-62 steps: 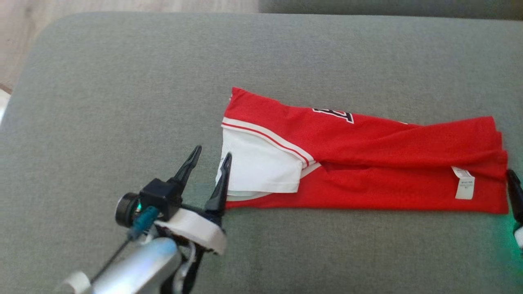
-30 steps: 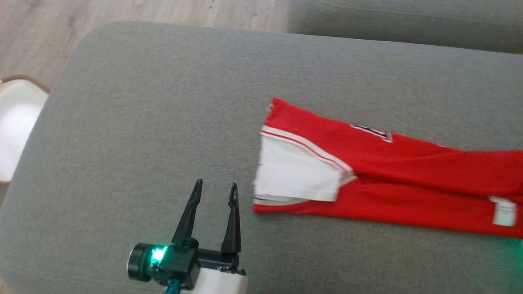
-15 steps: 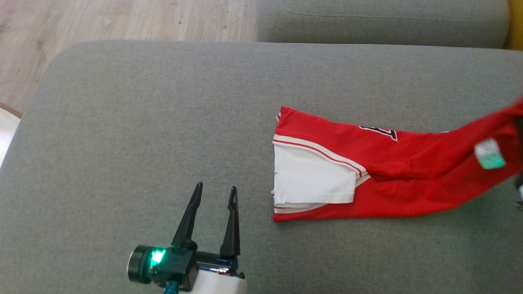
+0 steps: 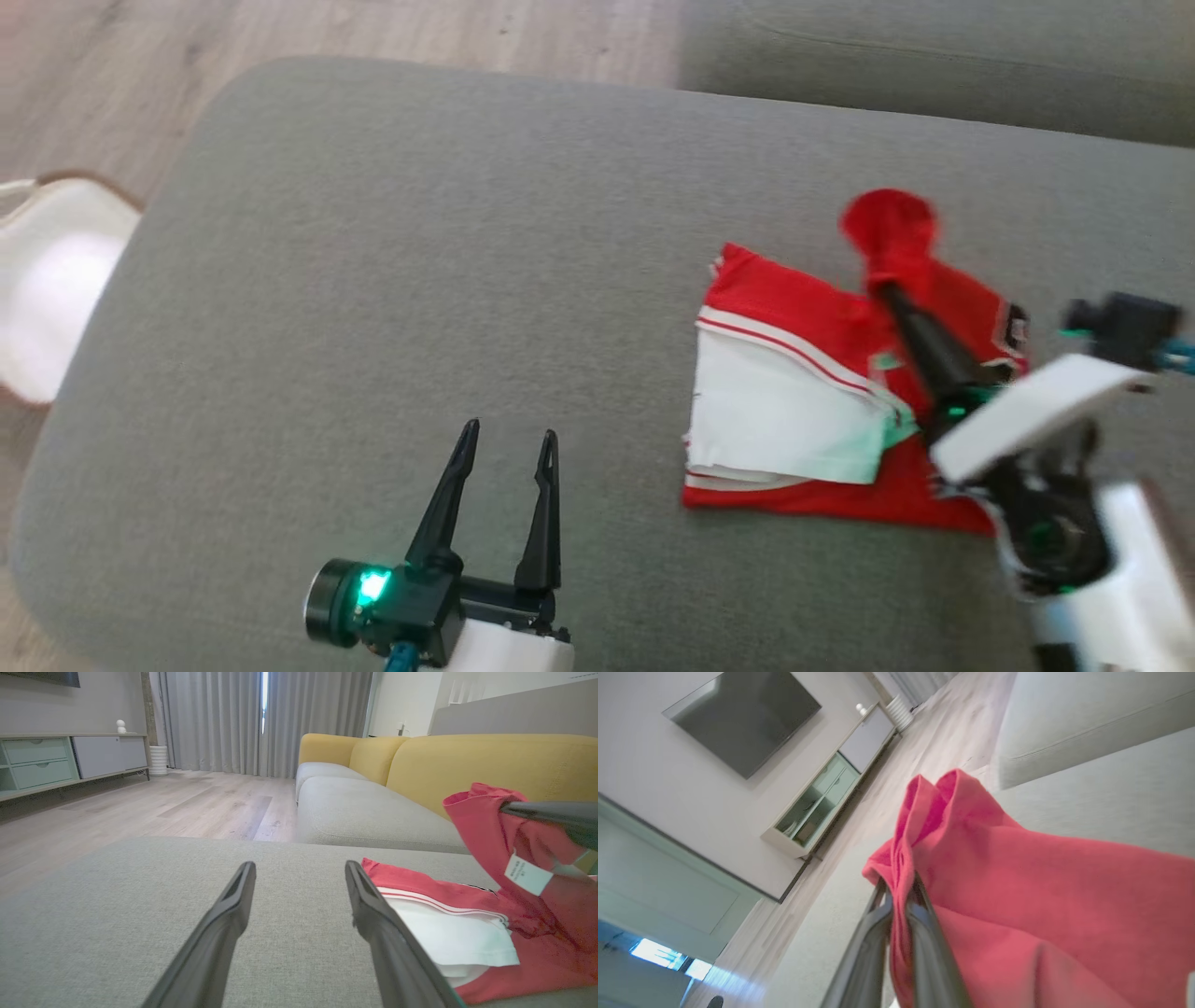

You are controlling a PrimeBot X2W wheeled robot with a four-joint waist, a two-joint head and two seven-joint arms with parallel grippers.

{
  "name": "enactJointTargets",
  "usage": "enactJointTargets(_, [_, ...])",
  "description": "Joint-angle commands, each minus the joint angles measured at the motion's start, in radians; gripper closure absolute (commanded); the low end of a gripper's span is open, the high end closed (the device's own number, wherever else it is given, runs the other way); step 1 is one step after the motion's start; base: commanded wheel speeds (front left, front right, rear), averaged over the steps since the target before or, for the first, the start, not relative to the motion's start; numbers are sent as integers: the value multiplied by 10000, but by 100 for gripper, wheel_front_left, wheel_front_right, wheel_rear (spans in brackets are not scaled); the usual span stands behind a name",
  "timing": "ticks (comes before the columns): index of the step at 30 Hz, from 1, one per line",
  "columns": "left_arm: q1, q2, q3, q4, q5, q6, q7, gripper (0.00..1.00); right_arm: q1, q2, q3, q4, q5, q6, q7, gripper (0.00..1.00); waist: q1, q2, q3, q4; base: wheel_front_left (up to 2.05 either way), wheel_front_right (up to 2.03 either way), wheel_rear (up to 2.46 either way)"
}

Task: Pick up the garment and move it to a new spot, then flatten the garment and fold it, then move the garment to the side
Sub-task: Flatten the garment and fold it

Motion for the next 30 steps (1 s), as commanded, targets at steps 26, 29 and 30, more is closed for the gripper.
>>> enactJointTargets(26, [-244, -131, 302, -50, -143, 49, -93, 0, -417, 1349, 670, 824, -1574, -7, -2064, 0, 0, 0, -700, 255, 0, 0, 0])
enactJointTargets(29, [-1, -131, 610, -18, -185, -24, -93, 0, 38, 882, 484, 712, -1910, -7, -2684, 0, 0, 0, -1073, -160, 0, 0, 0])
enactJointTargets(30, [94, -131, 730, -25, -243, -61, -93, 0, 200, 710, 463, 681, -2040, -7, -2902, 0, 0, 0, -1163, -322, 0, 0, 0])
